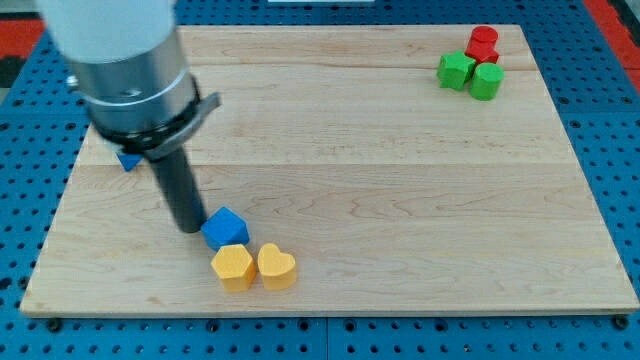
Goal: Move blue cube to the bottom center
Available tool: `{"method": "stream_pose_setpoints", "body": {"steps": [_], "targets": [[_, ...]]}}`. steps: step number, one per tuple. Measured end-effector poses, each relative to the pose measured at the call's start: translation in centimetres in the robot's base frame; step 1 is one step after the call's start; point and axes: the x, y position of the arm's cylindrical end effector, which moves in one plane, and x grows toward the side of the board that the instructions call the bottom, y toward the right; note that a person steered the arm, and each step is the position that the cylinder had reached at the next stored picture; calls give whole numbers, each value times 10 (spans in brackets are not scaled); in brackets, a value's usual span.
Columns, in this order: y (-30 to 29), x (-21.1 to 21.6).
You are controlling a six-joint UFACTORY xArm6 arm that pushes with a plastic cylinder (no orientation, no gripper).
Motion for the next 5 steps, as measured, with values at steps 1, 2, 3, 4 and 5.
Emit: {"method": "stream_pose_setpoints", "body": {"steps": [1,2,3,4,5], "targets": [[7,16],[45,3],[77,-14],[78,-17],[93,-6]]}}
